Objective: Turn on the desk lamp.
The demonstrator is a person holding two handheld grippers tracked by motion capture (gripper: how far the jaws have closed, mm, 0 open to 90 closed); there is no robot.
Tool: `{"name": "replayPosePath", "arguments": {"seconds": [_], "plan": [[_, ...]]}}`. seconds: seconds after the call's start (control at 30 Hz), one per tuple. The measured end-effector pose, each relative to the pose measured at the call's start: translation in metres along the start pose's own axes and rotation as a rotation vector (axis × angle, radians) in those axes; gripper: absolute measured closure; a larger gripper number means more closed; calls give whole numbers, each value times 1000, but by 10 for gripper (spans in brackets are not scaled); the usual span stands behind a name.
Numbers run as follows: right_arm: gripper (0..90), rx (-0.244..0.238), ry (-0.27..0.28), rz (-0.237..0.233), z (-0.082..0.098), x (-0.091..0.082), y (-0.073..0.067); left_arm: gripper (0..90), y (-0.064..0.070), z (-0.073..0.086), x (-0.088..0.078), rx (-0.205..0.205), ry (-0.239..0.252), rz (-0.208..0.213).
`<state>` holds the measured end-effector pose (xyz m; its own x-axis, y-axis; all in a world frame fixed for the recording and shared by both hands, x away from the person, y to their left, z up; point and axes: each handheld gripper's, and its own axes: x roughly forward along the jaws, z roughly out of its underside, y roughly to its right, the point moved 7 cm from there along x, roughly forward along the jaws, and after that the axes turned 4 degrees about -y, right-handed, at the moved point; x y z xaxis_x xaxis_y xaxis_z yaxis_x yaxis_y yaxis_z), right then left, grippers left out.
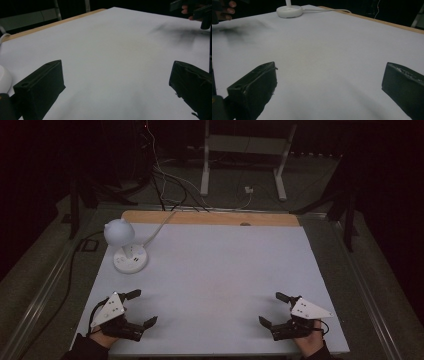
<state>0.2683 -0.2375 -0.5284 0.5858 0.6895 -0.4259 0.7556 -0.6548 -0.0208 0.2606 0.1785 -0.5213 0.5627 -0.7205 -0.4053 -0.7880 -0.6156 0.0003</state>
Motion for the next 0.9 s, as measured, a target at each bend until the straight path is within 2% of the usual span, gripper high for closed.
{"name": "replayPosePath", "arguments": {"seconds": [0.23, 0.7, 0.9], "plan": [[0, -7, -45, -22, 4, 4, -4, 4, 2, 1, 2, 9, -15, 7], [0, -14, -45, -30, 3, 6, -5, 4, 5, 2, 3, 14, -28, 27], [0, -22, -41, -18, 2, 5, -6, 4, 7, 1, 3, 22, -34, 33]]}}
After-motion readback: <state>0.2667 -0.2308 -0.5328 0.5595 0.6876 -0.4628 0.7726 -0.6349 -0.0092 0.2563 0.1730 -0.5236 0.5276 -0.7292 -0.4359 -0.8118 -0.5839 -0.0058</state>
